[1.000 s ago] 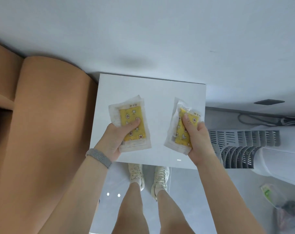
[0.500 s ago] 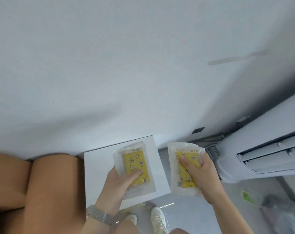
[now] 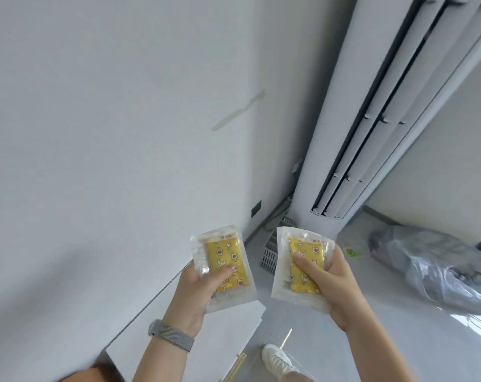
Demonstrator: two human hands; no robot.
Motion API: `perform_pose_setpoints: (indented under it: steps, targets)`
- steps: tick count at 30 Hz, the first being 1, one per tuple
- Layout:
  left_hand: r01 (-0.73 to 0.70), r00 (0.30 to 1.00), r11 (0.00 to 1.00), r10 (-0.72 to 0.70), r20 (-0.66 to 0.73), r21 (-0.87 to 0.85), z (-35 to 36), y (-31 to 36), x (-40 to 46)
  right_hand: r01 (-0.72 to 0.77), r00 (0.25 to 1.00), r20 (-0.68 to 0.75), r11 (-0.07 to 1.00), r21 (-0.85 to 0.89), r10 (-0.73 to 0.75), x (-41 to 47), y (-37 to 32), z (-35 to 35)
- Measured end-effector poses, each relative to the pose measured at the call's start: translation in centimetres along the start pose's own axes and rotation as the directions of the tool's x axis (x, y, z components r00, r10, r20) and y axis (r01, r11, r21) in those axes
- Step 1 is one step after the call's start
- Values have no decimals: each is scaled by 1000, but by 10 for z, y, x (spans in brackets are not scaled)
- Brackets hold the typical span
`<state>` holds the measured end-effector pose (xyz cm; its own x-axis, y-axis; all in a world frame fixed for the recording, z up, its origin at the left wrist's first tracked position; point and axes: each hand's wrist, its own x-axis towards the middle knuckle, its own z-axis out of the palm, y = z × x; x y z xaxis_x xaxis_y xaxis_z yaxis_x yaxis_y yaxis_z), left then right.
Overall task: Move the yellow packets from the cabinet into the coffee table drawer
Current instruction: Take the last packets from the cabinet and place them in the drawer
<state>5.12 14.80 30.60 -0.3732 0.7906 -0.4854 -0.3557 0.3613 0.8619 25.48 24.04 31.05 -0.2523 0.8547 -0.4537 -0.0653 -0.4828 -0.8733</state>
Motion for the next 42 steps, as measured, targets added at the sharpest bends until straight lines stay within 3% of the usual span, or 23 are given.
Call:
perform_pose_setpoints:
  steps: [5,10,15,20,36,42]
  targets:
    - [35,978,995,-53,200,91,37,-2,0,65,957,-288,990,124,-27,-45,12,-40]
    - [54,903,975,-140,407,215,93,-15,-7,126,810,-586,971,204,18,-93,24,-90]
    - [22,784,953,-204,586,303,159,-30,-29,248,724,-690,931,268,6,-149,27,-138]
    - [-18,653,916,-293,699,401,225,-55,-60,379,565,-824,877,296,34,-205,39,-183]
    - [-178,296,795,-519,802,580,406,-193,-256,562,177,-970,792,237,164,-426,117,-330]
    - [-273,93,738,-618,781,617,452,-266,-367,644,-23,-966,743,184,259,-532,167,-355]
